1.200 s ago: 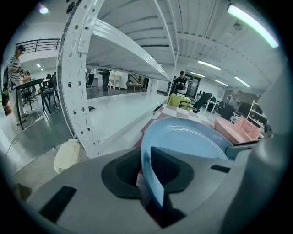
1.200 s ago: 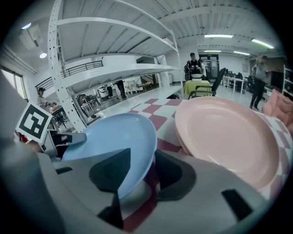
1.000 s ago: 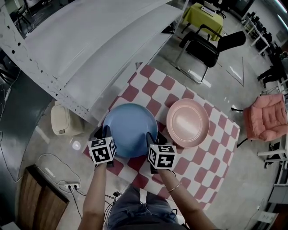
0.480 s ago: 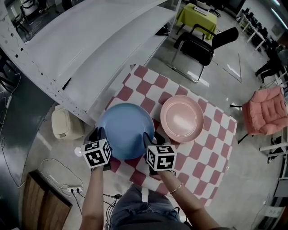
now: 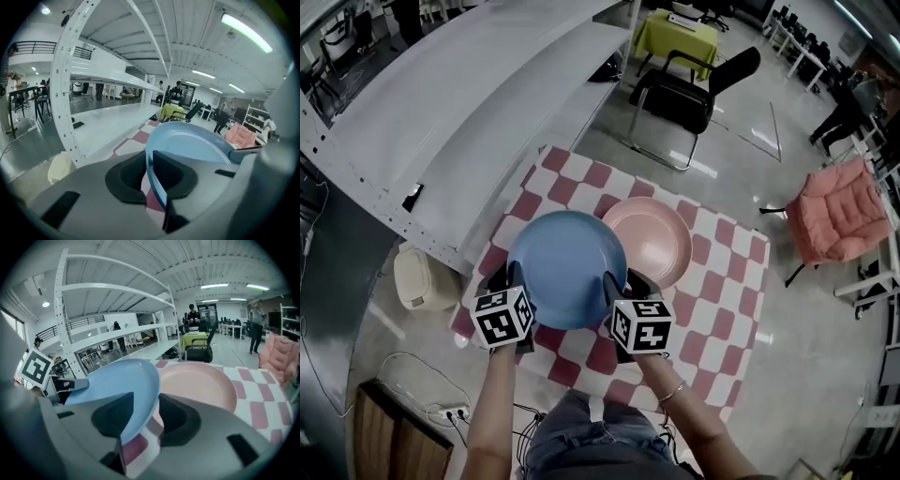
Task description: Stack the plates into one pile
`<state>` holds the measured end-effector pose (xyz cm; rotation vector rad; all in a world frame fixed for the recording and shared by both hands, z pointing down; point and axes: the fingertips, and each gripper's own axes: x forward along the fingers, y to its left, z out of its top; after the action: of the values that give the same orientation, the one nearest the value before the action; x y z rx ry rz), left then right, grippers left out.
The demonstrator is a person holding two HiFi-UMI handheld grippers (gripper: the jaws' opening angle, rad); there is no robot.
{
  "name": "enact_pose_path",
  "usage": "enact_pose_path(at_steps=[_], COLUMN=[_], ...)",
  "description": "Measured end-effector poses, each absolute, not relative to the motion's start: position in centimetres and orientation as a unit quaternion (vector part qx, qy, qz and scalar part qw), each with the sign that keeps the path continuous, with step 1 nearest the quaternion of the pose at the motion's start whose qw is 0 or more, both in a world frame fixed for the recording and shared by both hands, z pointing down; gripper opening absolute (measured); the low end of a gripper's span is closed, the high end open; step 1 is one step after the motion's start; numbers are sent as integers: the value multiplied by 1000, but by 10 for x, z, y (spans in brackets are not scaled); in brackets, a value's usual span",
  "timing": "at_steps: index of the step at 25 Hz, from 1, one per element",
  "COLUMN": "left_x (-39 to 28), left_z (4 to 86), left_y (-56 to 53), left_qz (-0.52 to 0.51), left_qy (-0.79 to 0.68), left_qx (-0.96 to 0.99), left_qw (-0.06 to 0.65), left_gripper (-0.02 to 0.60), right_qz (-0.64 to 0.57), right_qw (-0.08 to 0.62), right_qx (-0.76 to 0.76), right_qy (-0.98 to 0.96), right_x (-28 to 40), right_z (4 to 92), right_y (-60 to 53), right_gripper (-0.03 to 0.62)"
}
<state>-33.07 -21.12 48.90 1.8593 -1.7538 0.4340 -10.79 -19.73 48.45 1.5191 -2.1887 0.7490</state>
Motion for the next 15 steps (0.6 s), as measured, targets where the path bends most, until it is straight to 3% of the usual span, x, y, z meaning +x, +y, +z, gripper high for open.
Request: enact_pose_path(at_steps=[15], left_x=[-170], left_z=[490], left_y=[-253], left_qz=[192], left_qy=[-579], left_qx=[751], left_qw=[254], left_gripper=[57], right_qz=[281], right_qw=[151], right_qx=[624], right_qy=[-713], right_x=[50], right_z=[479], right_y=[-215], right_gripper=[163])
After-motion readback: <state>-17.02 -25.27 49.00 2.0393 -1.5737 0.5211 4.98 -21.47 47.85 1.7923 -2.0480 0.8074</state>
